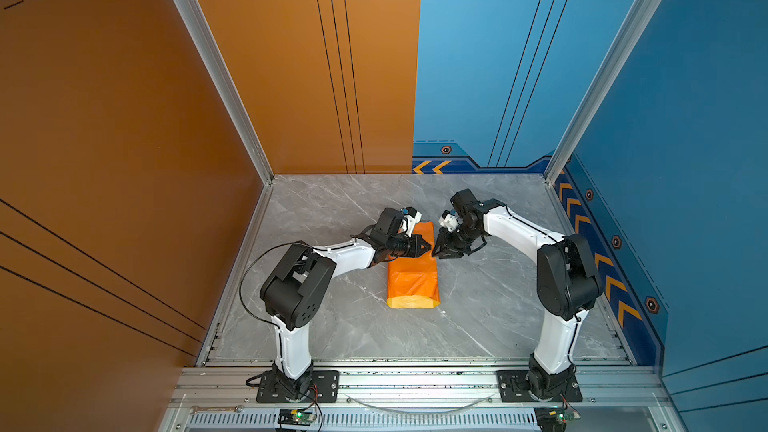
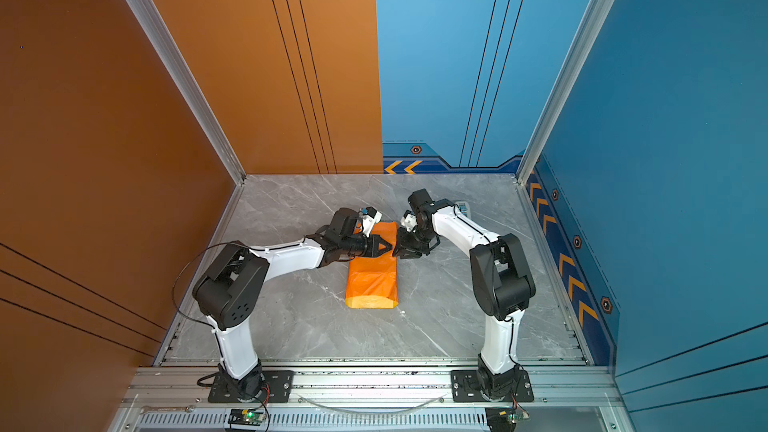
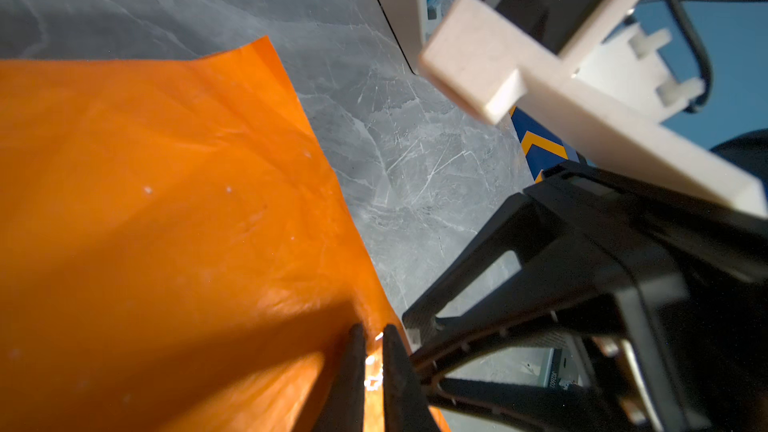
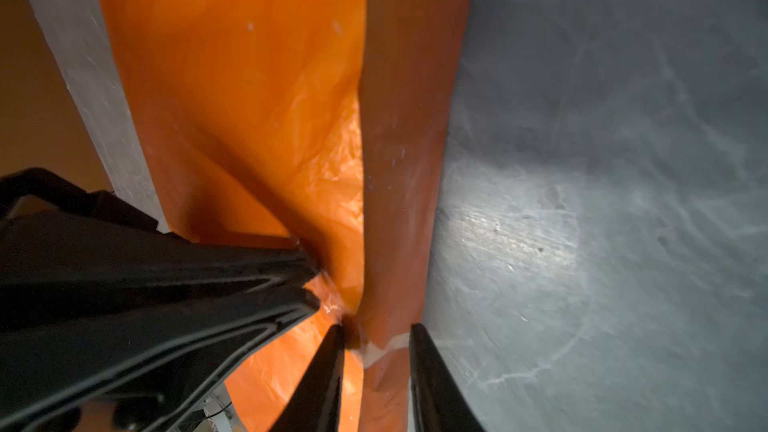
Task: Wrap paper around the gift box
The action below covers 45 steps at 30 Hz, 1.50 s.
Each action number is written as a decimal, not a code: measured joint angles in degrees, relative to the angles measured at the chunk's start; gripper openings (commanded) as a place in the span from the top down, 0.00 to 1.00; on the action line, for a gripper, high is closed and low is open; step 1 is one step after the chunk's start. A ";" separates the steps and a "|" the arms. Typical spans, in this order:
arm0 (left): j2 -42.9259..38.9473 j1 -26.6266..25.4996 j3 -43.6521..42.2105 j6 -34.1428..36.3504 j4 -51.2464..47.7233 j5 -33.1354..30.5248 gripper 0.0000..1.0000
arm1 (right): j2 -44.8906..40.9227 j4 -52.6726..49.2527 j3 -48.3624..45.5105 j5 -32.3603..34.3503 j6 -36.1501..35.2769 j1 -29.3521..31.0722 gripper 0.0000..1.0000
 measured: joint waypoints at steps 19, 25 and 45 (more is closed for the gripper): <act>-0.09 0.15 0.00 0.04 -0.42 -0.46 0.87 | 0.48 14.71 -9.11 -15.06 6.21 -3.15 0.79; -0.20 0.46 0.00 0.04 -0.44 -0.81 0.87 | 0.46 18.64 -10.88 -16.06 7.74 -3.56 0.54; -0.31 0.46 0.00 0.92 -0.61 -0.85 0.87 | -2.10 23.21 -16.39 -12.07 11.02 -3.76 0.88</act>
